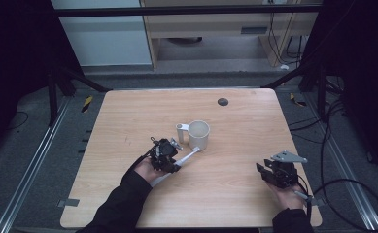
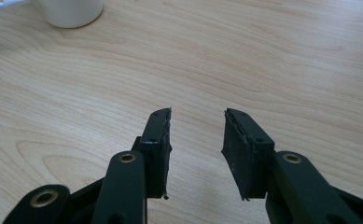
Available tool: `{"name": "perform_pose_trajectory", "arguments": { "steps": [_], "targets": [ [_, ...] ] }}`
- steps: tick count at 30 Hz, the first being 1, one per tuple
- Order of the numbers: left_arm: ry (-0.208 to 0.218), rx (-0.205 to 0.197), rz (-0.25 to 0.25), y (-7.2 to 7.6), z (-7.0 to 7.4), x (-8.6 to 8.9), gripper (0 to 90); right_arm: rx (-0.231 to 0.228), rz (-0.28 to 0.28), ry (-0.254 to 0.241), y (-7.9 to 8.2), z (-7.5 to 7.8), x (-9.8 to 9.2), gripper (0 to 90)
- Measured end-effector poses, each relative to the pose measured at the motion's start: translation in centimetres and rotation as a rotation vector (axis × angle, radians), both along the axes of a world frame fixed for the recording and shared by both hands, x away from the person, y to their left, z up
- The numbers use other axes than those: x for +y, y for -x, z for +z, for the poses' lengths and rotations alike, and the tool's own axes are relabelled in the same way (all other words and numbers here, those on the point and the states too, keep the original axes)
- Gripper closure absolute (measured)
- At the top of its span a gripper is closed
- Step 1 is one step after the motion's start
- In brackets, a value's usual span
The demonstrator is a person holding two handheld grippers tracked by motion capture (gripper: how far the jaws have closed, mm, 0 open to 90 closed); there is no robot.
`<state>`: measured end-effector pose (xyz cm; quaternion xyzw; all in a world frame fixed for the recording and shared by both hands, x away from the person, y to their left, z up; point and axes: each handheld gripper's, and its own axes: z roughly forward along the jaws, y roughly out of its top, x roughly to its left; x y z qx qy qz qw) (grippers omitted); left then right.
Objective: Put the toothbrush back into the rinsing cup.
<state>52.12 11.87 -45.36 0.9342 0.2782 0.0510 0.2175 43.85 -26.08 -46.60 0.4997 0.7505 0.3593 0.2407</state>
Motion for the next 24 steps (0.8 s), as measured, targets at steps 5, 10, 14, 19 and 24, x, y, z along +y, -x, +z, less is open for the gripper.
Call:
{"name": "perform_pose_trajectory", "arguments": {
  "steps": [5, 10, 14, 19, 24],
  "targets": [
    [0.014, -0.009, -0.002, 0.2, 0.5, 0.4, 66.9, 0.007, -0.002, -0.007, 0.0, 0.0, 0.0, 61.4],
    [0.037, -0.033, 0.004, 0.7, 1.3, 0.8, 66.9, 0.003, -0.001, -0.004, 0.0, 0.0, 0.0, 61.5],
    [0.056, -0.051, 0.013, 1.1, 1.9, 1.3, 66.9, 0.003, -0.002, 0.001, 0.0, 0.0, 0.0, 61.5],
    [0.089, -0.064, 0.035, 1.2, 2.6, 2.1, 67.0, 0.005, -0.001, -0.004, 0.0, 0.0, 0.1, 61.6],
    [0.118, -0.097, 0.06, 1.3, 3.4, 2.9, 67.0, 0.003, -0.001, 0.0, -0.1, 0.0, 0.0, 61.6]
  ]
}}
